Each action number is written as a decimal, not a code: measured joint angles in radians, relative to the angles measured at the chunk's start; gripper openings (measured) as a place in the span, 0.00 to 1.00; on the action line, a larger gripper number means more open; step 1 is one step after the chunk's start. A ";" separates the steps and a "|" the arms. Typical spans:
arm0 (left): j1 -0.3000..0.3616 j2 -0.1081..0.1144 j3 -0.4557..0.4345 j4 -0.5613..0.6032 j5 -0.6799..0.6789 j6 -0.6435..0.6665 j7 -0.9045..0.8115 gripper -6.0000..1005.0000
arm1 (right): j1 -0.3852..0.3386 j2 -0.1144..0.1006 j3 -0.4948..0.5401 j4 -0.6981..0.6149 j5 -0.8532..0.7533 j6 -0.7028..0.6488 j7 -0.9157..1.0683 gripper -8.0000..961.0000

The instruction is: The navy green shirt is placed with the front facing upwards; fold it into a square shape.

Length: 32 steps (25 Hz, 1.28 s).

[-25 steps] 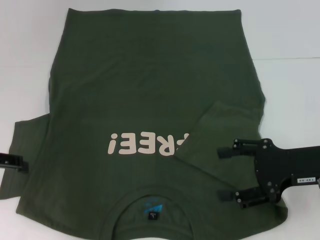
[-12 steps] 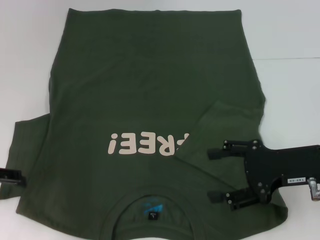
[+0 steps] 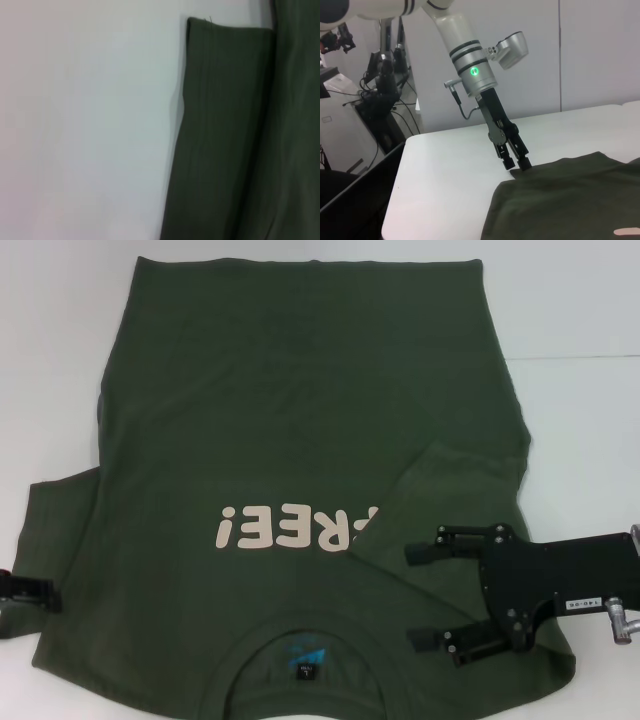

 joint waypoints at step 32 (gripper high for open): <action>0.019 -0.001 0.011 -0.013 0.002 -0.050 -0.002 0.93 | 0.021 0.000 -0.038 0.016 0.000 0.052 0.008 0.98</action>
